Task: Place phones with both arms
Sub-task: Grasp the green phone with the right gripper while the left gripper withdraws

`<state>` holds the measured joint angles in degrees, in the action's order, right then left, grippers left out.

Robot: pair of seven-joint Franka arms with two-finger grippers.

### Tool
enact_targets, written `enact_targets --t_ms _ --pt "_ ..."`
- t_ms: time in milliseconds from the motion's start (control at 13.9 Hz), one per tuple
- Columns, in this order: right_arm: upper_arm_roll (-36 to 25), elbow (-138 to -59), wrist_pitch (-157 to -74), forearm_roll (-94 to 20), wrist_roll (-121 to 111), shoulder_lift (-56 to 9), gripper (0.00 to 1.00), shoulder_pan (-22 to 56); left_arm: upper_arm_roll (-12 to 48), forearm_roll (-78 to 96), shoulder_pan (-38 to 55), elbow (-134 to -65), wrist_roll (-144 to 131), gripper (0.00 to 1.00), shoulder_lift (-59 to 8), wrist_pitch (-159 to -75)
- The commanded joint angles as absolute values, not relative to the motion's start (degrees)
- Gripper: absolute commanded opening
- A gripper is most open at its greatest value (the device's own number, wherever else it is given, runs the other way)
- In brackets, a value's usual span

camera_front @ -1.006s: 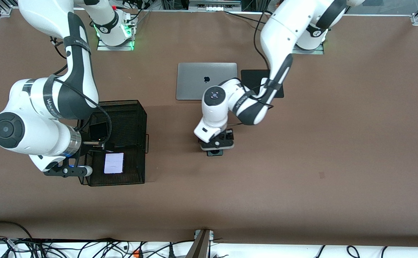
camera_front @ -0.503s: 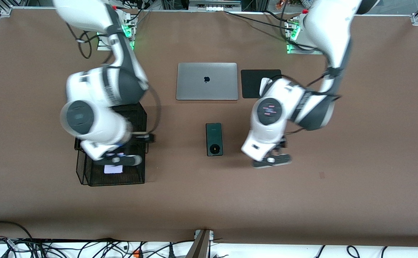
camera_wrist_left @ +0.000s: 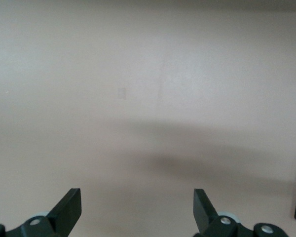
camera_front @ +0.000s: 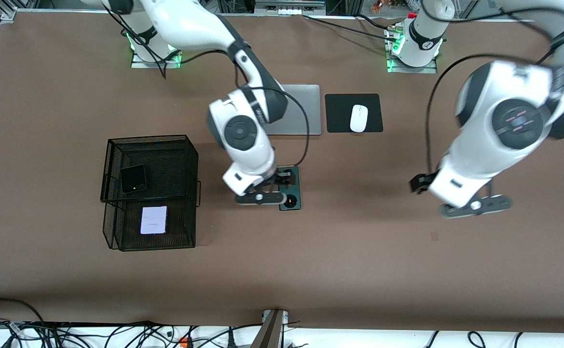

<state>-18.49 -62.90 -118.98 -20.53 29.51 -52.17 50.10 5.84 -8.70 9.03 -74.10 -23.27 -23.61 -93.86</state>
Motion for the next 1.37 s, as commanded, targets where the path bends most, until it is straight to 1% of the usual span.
enact_targets --t_ms 0,288,431,647,1006,1294 --pt "-18.5 -62.7 -121.8 -20.6 31.2 -55.0 0.99 51.5 6.7 -7.1 6.0 -77.1 -18.6 1.00 -18.2 -91.0" --pt "-18.5 -63.0 -126.1 -20.3 32.3 -58.4 0.99 53.8 6.6 -5.9 2.4 -76.9 -11.4 1.00 -12.9 -84.7" --pt "-18.5 -63.4 -128.3 -20.2 32.0 -59.5 0.99 54.2 6.7 -5.8 1.8 -76.9 -9.4 1.00 -11.6 -83.0" --pt "-18.5 -64.8 -128.7 -17.7 31.2 -60.0 0.99 55.1 6.6 -3.8 0.9 -77.2 -8.0 1.00 -9.7 -80.4" --pt "-18.4 -65.4 -128.8 -17.1 31.3 -60.6 0.99 55.8 6.5 -1.6 -1.8 -77.4 -4.0 1.00 -8.5 -79.1" --pt "-18.3 -65.4 -129.3 -17.2 31.5 -60.6 0.99 55.9 6.7 -1.8 -1.2 -76.6 -3.6 1.00 -9.8 -79.5"
